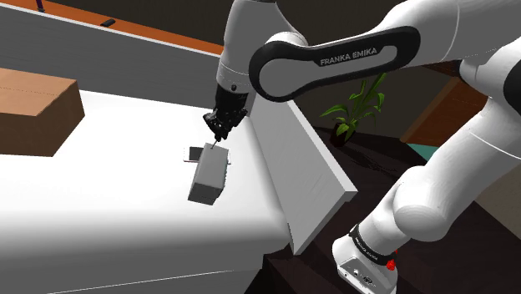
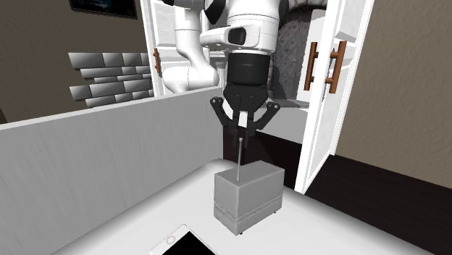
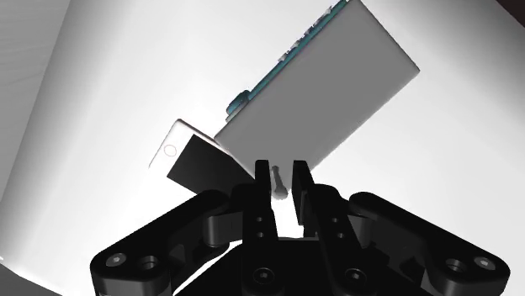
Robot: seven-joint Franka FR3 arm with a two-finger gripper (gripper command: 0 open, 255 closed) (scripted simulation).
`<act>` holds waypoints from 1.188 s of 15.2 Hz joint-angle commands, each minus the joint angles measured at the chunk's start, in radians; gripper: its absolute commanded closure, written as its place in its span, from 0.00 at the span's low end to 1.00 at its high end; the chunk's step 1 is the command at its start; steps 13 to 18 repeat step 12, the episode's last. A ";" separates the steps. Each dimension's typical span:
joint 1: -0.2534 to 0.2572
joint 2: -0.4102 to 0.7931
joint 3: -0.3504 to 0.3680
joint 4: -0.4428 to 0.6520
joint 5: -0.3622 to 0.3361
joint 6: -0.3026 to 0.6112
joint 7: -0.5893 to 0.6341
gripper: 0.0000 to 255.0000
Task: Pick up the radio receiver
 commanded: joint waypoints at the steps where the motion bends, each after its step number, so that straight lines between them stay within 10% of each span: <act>1: -0.001 -0.012 -0.001 0.016 0.007 -0.025 -0.008 1.00; 18: -0.002 -0.047 -0.005 0.105 0.029 -0.143 -0.031 1.00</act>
